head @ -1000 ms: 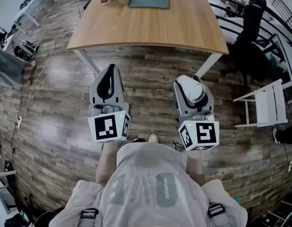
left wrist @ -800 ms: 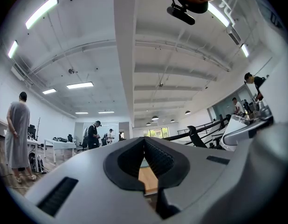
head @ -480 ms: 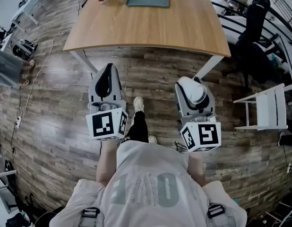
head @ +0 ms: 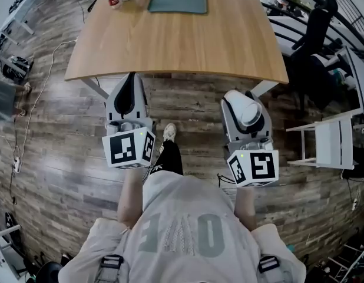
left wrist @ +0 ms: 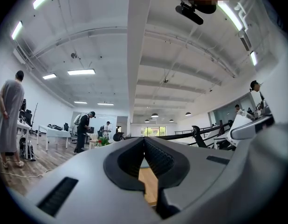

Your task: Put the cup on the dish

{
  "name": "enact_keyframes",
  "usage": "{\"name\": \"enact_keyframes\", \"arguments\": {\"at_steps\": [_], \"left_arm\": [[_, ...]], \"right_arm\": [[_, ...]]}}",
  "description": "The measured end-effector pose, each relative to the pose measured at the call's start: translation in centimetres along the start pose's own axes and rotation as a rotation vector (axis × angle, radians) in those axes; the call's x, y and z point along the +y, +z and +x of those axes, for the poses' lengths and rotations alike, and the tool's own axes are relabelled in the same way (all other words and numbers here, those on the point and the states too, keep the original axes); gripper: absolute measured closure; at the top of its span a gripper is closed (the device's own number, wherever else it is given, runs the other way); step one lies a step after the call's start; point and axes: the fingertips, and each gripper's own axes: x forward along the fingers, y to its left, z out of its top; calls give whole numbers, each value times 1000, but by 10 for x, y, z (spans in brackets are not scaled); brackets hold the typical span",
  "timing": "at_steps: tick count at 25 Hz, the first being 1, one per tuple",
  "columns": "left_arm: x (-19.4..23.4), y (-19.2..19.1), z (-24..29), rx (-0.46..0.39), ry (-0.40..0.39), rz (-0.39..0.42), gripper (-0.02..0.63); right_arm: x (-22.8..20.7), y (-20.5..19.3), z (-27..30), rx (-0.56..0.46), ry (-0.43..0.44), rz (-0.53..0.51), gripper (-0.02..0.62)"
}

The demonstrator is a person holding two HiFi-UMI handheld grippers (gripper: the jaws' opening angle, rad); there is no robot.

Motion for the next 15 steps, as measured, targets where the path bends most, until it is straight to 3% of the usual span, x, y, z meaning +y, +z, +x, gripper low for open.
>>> {"name": "enact_keyframes", "arguments": {"at_steps": [15], "left_arm": [[108,11,194,-37,-22,42,597]], "right_arm": [[-27,33,229,-21,-3,34,334]]}}
